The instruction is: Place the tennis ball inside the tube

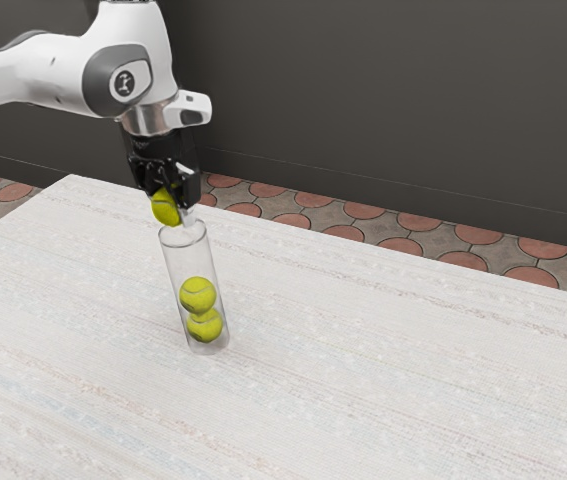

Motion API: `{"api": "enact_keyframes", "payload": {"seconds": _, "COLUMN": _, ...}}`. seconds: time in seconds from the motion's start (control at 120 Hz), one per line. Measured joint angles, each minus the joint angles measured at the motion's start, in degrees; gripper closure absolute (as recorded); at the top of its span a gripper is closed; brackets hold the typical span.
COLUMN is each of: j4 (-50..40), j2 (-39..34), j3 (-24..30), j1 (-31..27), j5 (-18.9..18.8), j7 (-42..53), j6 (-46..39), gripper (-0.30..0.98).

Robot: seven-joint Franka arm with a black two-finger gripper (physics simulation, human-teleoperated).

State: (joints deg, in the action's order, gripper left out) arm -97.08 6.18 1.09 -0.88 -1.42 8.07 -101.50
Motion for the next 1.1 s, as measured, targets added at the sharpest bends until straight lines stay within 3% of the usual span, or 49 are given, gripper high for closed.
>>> {"api": "enact_keyframes", "payload": {"seconds": 0.342, "j4": -1.47, "j2": -0.12, "j3": 0.74, "j1": -0.02, "j5": -0.10, "j7": -3.25, "j6": -1.98, "gripper": 0.36}}
{"api": "enact_keyframes", "payload": {"seconds": 0.567, "j4": -1.43, "j2": -0.14, "j3": 0.76, "j1": -0.01, "j5": 0.33, "j7": -4.46, "j6": -2.15, "gripper": 0.14}}
{"api": "enact_keyframes", "payload": {"seconds": 0.808, "j4": -1.20, "j2": -1.14, "j3": 0.69, "j1": 0.04, "j5": 0.41, "j7": -5.29, "j6": -2.14, "gripper": 0.05}}
{"api": "enact_keyframes", "payload": {"seconds": 1.1, "j4": 9.04, "j2": -0.78, "j3": -4.48, "j1": -1.03, "j5": 0.46, "j7": -2.33, "j6": 4.49, "gripper": 0.01}}
